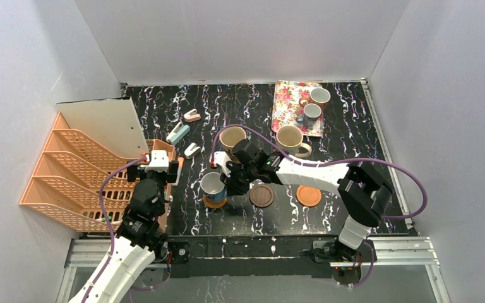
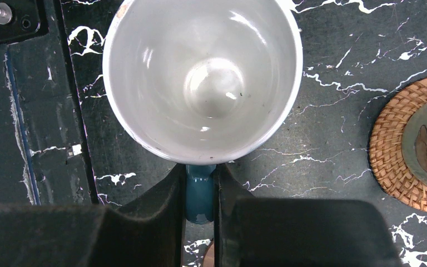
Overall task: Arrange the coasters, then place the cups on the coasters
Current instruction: Place the cup on the coaster.
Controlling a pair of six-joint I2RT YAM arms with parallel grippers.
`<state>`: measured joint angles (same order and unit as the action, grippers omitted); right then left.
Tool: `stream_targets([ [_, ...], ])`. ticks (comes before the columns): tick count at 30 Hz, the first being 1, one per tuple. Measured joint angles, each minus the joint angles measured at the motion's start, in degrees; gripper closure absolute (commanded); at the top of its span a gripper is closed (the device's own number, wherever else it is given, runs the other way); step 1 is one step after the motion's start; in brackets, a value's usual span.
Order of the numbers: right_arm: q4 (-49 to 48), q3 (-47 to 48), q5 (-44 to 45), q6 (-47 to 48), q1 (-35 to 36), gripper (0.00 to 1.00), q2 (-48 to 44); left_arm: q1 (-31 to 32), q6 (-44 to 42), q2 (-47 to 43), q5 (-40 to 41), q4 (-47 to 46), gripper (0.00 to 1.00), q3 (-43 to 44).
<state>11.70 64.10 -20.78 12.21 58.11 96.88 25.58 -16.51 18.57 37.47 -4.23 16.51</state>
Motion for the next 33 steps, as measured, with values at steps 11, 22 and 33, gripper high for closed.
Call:
stream_targets([
  [11,0.00,0.00,-0.02,0.02,0.02,0.98,0.04,0.00,0.00,0.00,0.00,0.00,0.02,0.00],
  [22,-0.09,0.68,-0.04,0.13,0.02,0.94,0.74,0.00,0.00,0.00,0.00,0.00,0.02,0.00],
  [33,-0.09,0.74,-0.04,0.24,0.02,0.88,0.81,0.00,0.00,0.00,0.02,0.00,0.02,0.00],
])
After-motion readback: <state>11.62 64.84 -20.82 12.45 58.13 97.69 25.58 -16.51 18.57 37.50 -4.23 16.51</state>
